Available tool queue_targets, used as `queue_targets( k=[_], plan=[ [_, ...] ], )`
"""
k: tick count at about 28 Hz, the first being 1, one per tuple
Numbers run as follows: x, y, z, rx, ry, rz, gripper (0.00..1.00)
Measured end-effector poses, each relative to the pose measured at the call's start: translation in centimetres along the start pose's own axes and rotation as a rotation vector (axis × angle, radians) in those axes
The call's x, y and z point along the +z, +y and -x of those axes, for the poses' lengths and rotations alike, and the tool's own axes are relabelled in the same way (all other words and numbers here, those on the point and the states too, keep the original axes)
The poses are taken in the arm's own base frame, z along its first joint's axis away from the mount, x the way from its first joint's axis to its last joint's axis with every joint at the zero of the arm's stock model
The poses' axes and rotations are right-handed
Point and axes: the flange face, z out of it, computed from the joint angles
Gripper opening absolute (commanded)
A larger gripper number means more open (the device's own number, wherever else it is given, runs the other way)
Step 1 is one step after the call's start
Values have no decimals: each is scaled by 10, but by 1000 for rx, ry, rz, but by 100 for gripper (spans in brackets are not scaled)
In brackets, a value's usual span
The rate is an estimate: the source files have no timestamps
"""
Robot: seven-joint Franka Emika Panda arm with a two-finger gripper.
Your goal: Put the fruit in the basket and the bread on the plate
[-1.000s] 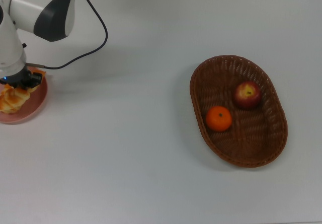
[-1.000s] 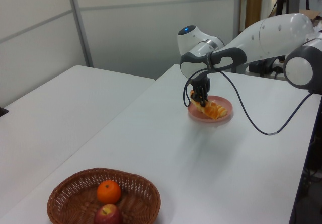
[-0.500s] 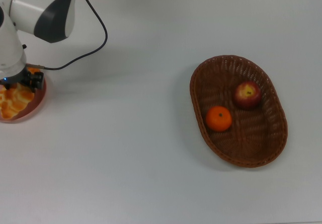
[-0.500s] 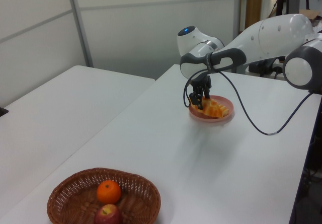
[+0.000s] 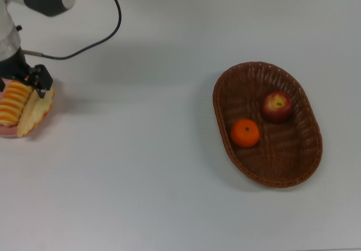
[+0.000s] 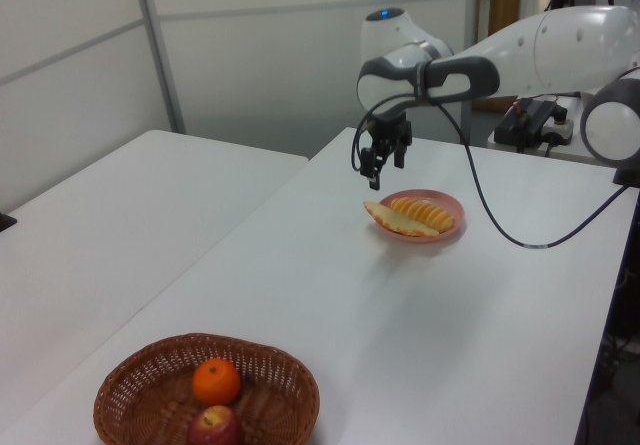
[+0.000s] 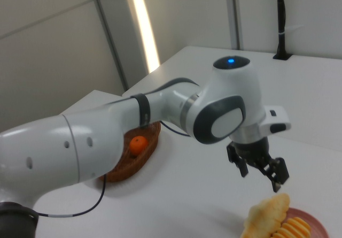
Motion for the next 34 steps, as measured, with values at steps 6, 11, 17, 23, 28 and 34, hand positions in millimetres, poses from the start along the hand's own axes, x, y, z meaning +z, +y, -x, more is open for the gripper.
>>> queue_targets(
  k=[6, 11, 17, 23, 28, 34],
  plan=[
    [-30, -5, 6, 15, 18, -38, 100],
    [-65, -19, 21, 1, -29, -57, 100],
    [-111, -45, 42, -35, -84, -65, 100],
    [-135, -74, 48, -78, -76, -64, 100],
    [-137, -90, 47, -104, -73, -65, 100],
    [-136, -106, 46, -116, -77, -66, 100]
  ],
)
